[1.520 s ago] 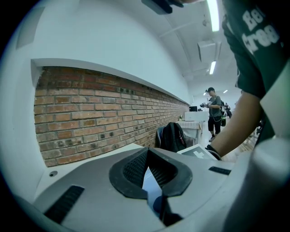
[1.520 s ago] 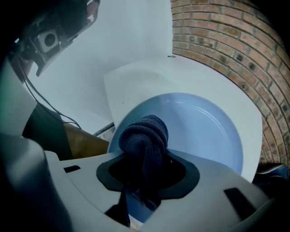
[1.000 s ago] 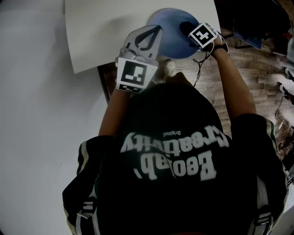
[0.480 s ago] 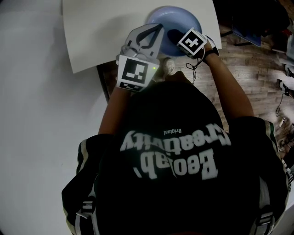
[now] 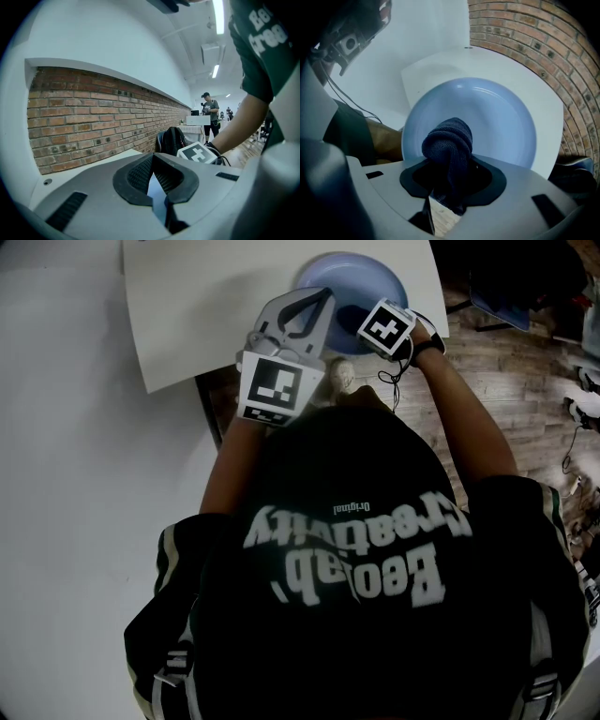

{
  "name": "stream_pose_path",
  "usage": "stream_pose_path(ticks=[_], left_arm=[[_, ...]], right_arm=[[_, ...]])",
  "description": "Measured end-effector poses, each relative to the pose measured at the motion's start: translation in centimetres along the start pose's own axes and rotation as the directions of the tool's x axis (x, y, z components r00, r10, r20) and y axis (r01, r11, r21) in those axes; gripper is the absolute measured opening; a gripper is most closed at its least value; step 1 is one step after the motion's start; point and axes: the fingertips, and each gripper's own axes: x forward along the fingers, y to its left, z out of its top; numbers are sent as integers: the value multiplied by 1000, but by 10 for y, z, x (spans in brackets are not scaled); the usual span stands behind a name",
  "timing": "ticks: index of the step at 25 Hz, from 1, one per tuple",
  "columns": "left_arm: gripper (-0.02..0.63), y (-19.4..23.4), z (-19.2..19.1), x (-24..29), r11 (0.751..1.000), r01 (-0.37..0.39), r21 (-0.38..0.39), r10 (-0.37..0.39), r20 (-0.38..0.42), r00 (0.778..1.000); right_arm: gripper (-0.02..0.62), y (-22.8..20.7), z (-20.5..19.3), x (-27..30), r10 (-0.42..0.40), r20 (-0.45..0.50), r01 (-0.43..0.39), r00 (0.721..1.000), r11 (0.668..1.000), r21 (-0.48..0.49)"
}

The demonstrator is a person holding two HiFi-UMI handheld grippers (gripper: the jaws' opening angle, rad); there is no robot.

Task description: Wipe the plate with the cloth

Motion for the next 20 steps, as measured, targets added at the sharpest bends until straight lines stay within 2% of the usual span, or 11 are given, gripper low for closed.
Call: stream_pose_path(ticks=[3,6,11,17,20], left_arm=[[2,1,1,0,1000,3,-3,-3,-2,1000],[2,0,3,3,1000,3,-4,-3,-6,1000],[2,0,2,2,1000,7,-2,-7,-3,1000],[2,-2,2,2,1000,12,-1,-12,-4,1000],[2,-2,1,2,1000,15,-1,-15,-3,1000]], right_arm=[[143,-35,-12,-8,-57,-21,58,998,998,39],[143,-51,-28,-13,-29,-53,35,998,994,108],[143,-71,-40,-22,-86,-107,98,990,989,108],[143,-41,-47,-22,1,-136,10,991,997,81],[142,-13,-44,-19,87,-141,-76,986,994,79]])
